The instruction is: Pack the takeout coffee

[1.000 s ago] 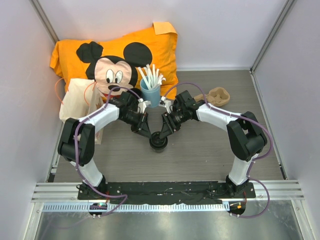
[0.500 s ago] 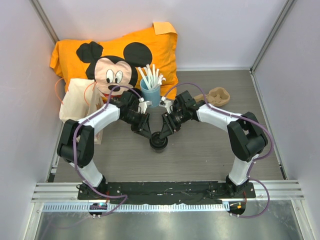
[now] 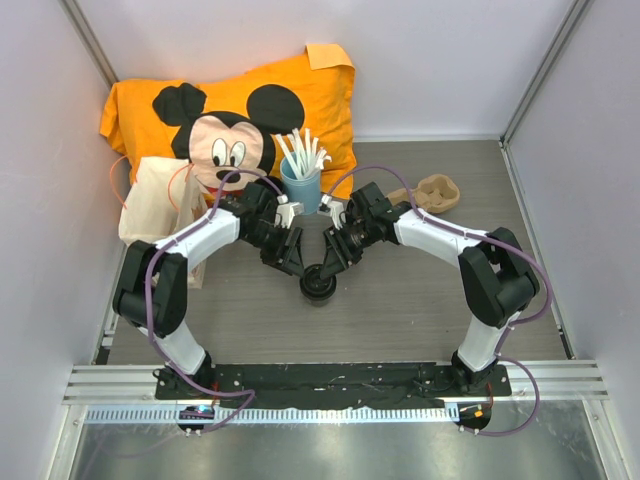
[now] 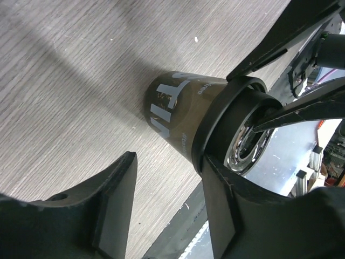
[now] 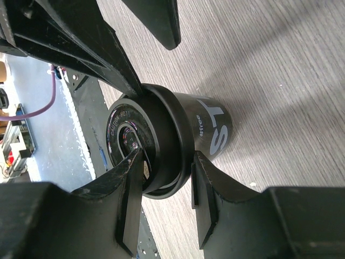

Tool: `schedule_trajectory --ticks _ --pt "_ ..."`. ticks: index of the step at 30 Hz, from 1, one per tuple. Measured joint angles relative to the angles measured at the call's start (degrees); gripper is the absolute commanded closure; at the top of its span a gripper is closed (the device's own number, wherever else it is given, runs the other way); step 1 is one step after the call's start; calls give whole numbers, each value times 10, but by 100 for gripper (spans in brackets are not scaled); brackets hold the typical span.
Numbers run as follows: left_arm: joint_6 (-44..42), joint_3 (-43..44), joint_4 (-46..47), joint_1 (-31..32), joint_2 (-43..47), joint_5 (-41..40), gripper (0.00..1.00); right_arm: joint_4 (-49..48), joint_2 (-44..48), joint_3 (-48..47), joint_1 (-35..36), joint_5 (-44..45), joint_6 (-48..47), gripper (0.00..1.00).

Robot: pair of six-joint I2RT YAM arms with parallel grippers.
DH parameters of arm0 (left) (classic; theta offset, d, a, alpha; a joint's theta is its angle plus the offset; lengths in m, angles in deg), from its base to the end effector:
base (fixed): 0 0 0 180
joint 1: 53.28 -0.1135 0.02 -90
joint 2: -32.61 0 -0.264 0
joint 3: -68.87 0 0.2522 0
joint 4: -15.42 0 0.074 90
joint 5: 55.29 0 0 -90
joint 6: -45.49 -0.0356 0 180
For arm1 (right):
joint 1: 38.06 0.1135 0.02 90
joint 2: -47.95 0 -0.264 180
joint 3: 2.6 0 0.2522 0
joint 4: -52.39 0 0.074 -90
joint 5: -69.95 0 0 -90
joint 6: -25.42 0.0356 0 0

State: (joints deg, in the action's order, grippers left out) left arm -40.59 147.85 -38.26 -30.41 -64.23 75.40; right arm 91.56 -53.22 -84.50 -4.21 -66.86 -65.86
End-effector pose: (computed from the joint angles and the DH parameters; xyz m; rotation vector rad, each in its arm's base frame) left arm 0.2890 -0.1471 0.2025 0.6251 2.7242 -1.1114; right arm 0.2851 0.2225 0.2055 -1.0722 2.3484 1.2677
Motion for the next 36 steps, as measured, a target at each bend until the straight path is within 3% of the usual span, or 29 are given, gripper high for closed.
schedule_trajectory --ticks 36 --pt "-41 95 -54 16 -3 -34 33 25 9 -17 38 39 -27 77"
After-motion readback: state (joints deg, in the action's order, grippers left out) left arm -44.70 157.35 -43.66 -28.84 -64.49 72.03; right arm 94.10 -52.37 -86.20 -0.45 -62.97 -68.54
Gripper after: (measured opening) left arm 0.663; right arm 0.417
